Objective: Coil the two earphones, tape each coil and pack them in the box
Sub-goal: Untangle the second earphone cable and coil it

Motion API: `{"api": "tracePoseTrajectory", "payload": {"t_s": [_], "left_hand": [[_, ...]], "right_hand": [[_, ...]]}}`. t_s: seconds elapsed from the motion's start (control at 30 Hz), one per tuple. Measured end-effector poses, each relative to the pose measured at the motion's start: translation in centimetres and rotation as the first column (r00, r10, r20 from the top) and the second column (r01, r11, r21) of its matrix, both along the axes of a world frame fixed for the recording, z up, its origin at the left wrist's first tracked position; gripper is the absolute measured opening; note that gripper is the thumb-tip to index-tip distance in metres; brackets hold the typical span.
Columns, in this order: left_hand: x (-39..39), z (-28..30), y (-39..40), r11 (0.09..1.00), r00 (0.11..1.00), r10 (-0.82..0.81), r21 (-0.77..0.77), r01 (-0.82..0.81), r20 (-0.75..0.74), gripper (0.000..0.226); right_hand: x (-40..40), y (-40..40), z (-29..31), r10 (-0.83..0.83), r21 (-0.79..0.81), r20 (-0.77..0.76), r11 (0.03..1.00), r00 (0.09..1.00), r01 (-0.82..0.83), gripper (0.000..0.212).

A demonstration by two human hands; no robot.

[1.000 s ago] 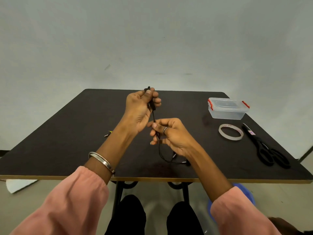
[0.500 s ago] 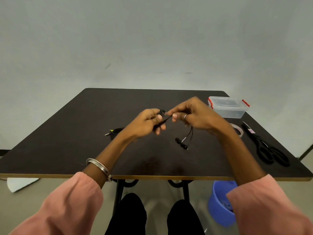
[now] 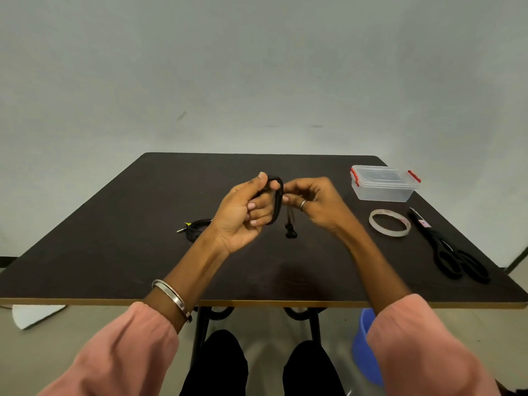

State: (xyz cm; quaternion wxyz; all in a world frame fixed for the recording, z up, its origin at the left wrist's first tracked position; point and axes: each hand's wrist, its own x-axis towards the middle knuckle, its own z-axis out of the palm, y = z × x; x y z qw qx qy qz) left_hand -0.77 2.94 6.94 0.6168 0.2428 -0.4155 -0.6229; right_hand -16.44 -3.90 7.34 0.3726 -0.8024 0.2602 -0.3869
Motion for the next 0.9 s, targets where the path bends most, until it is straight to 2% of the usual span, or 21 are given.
{"api": "tracePoseTrajectory", "payload": {"t_s": [0.07,0.17,0.3,0.37,0.53,0.7,0.8,0.9], "left_hand": [[-0.1,-0.1,-0.1,1.0,0.999,0.018,0.015,-0.018,-0.034,0.032],[-0.2,-0.5,-0.5,0.994,0.996,0.09,0.059,-0.088,-0.024,0.036],[-0.5,-1.4,-1.0,0.977,0.985,0.172,0.125,-0.173,0.018,0.034],[-0.7,-2.0,-1.2,0.964,0.975,0.214,0.145,-0.222,0.065,0.032],[-0.9,-3.1,-1.4,0.937,0.927,0.278,0.143,-0.319,0.251,0.031],[-1.5,-3.5,-1.3,0.927,0.869,0.293,0.104,-0.36,0.399,0.03],[-1.7,-3.9,-1.6,0.912,0.839,0.329,0.087,-0.402,0.433,0.029],[-2.3,-4.3,-2.0,0.879,0.756,0.4,0.017,-0.476,0.519,0.029]], "right_hand": [[0.8,0.2,-1.1,-0.106,0.043,0.009,0.994,0.994,0.105,0.012],[1.8,0.9,-2.1,-0.207,0.225,0.114,0.958,0.972,0.177,0.011],[2.6,2.0,-2.3,-0.234,0.533,0.344,0.846,0.909,0.016,0.016],[2.5,2.0,-2.3,-0.261,0.635,0.382,0.771,0.886,-0.047,0.019],[1.6,1.5,-2.8,-0.187,0.731,0.329,0.671,0.926,-0.125,0.024],[1.2,1.2,-3.8,-0.233,0.702,0.17,0.71,0.958,0.048,0.004],[1.3,1.1,-4.1,-0.271,0.701,0.099,0.702,0.958,0.126,0.01],[1.7,1.0,-4.3,-0.33,0.706,0.077,0.684,0.941,0.182,0.009]]}}
